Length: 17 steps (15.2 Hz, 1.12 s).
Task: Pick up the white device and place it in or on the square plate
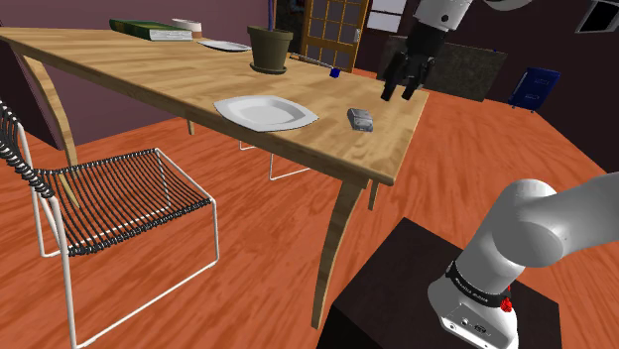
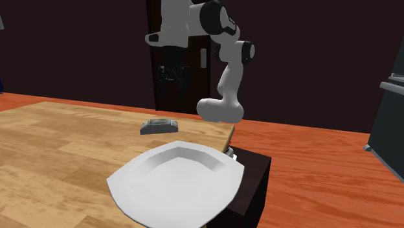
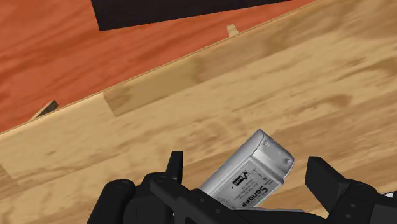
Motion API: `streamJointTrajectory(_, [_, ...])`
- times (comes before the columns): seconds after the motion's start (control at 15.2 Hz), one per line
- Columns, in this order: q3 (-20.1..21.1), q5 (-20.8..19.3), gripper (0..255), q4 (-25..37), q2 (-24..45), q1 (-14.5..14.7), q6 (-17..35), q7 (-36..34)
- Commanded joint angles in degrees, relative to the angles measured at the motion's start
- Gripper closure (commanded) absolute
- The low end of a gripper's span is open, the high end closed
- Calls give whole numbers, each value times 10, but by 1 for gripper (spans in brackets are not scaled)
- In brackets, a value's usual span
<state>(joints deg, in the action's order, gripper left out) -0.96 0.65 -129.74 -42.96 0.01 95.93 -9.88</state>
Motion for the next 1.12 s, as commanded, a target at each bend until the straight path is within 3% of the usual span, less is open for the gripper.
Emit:
streamJointTrajectory(0.0, [0,0,0,0,0,0,0,0])
streamJointTrajectory(0.4, [78,8,0,135,194,-74,-29,-275])
streamJointTrajectory(0.46, [81,7,0,146,208,-78,-32,-294])
streamJointTrajectory(1.06, [81,8,0,80,200,-76,25,-294])
